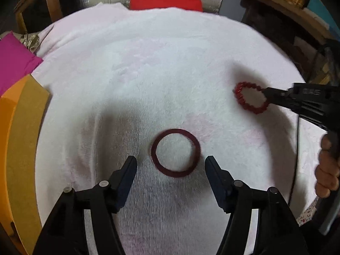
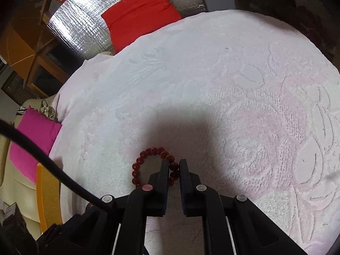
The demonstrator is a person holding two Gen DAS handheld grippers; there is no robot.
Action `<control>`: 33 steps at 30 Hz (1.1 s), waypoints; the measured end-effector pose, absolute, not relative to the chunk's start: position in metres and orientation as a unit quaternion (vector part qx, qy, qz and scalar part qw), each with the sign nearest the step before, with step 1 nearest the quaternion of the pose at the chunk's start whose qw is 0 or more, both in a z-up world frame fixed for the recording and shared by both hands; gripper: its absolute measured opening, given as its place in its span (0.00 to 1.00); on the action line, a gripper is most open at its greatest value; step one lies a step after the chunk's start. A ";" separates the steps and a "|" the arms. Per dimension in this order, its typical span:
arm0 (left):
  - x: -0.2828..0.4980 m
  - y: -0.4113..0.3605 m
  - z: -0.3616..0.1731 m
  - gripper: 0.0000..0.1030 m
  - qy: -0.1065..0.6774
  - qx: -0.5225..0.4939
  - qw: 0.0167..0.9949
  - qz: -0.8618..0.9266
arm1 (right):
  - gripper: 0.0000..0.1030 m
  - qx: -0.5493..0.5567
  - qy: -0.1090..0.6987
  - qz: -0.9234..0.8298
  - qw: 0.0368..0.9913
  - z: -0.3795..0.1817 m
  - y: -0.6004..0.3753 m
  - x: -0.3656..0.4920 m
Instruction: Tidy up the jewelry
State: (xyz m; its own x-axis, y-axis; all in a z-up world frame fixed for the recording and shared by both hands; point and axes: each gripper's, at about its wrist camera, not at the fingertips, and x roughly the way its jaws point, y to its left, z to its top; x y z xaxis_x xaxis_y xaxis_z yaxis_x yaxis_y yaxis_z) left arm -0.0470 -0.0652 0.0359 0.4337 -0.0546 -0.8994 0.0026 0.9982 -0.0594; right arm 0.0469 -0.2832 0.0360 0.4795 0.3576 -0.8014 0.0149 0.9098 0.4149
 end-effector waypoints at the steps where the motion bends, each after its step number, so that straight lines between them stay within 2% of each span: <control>1: -0.045 -0.065 0.033 0.65 0.534 -0.028 0.845 -0.016 | 0.10 0.186 0.500 0.104 0.839 0.036 -0.282 0.047; 4: -0.040 -0.067 0.031 0.65 0.521 -0.025 0.853 -0.011 | 0.10 0.184 0.500 0.105 0.840 0.036 -0.281 0.047; 5: -0.040 -0.067 0.031 0.60 0.516 -0.025 0.856 -0.012 | 0.10 0.185 0.500 0.105 0.840 0.036 -0.281 0.047; 6: -0.041 -0.067 0.032 0.43 0.511 -0.026 0.859 -0.016 | 0.10 0.185 0.499 0.105 0.840 0.036 -0.281 0.047; 9: -0.043 -0.068 0.035 0.17 0.505 -0.020 0.863 -0.021 | 0.10 0.182 0.495 0.109 0.842 0.037 -0.280 0.047; 11: -0.045 -0.065 0.038 0.10 0.501 -0.026 0.865 -0.023 | 0.10 0.180 0.492 0.112 0.844 0.039 -0.277 0.046; 20: -0.066 -0.040 0.063 0.09 0.467 -0.056 0.882 -0.005 | 0.10 0.196 0.467 0.161 0.847 0.050 -0.257 0.040; 33: -0.110 -0.010 0.120 0.09 0.400 -0.015 0.914 0.067 | 0.10 0.218 0.400 0.269 0.849 0.084 -0.202 0.016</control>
